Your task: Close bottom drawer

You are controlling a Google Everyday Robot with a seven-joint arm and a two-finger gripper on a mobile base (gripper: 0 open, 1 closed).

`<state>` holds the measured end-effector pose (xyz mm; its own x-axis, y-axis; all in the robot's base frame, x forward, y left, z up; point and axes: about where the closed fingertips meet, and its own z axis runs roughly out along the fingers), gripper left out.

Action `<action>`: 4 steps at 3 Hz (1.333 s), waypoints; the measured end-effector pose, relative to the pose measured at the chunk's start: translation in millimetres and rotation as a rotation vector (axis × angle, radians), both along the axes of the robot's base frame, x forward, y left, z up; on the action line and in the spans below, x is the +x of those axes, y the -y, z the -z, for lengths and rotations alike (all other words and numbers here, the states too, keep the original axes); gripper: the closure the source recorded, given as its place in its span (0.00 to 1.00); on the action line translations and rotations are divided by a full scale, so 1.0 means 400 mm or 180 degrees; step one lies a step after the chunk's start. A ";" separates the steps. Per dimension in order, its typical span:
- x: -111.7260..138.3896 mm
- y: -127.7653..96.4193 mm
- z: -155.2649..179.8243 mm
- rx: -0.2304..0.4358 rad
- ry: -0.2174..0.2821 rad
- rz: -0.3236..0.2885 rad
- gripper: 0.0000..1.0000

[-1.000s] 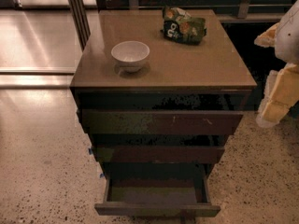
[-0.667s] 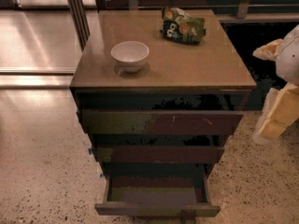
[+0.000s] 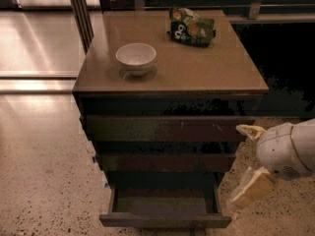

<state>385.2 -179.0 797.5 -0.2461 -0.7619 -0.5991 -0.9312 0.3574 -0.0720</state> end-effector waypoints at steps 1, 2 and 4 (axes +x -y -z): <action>-0.026 -0.078 0.290 0.0531 -0.0414 0.0121 0.00; -0.028 -0.121 0.548 0.0607 -0.0757 0.0275 0.00; 0.013 -0.146 0.780 0.0476 -0.0996 0.0517 0.16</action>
Offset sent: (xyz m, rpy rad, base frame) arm 0.0176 0.0614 -0.3588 0.1581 0.3000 -0.2089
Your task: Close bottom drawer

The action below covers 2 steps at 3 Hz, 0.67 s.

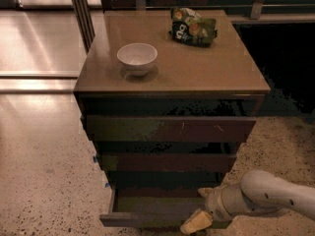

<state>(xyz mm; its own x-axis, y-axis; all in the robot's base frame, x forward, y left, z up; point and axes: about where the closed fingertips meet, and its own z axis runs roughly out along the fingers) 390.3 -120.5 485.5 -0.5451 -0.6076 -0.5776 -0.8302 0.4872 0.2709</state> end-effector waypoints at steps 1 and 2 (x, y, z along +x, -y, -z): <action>-0.002 0.001 -0.004 0.0002 0.0002 -0.0005 0.39; -0.002 0.001 -0.004 0.0002 0.0002 -0.0005 0.63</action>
Offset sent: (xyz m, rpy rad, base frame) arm -0.0008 -0.0005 0.0015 0.0005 -0.0007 0.0015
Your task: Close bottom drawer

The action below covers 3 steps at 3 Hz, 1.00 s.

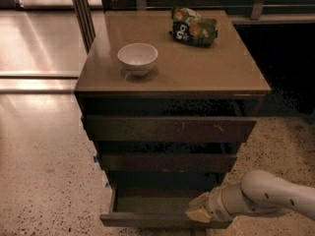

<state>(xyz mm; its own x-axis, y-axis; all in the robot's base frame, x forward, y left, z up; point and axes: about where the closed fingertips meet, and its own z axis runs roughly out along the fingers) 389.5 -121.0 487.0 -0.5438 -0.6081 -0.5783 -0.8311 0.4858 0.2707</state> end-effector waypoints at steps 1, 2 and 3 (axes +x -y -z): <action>0.000 0.000 0.000 0.0000 0.0000 0.0000 0.85; 0.000 0.000 0.000 0.0000 0.0000 0.0000 1.00; 0.000 0.000 0.000 0.0000 0.0000 -0.0001 1.00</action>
Offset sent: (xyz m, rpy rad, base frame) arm 0.0000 0.0000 0.0000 0.0000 0.0000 0.0000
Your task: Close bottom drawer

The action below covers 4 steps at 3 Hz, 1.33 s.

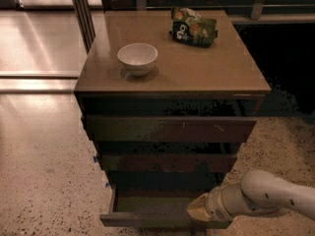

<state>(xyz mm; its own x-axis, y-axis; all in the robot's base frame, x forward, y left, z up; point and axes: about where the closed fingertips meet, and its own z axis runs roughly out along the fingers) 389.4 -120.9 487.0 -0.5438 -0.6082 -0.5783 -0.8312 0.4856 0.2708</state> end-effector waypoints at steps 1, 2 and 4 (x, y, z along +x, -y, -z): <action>-0.001 0.002 0.009 0.0044 -0.0002 0.0012 1.00; -0.007 0.011 0.084 0.0120 0.0123 0.0123 1.00; 0.071 0.058 0.298 0.0589 0.0312 0.0450 1.00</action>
Offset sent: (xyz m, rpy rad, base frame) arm 0.0083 -0.0190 -0.0812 0.0538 -0.1310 -0.1377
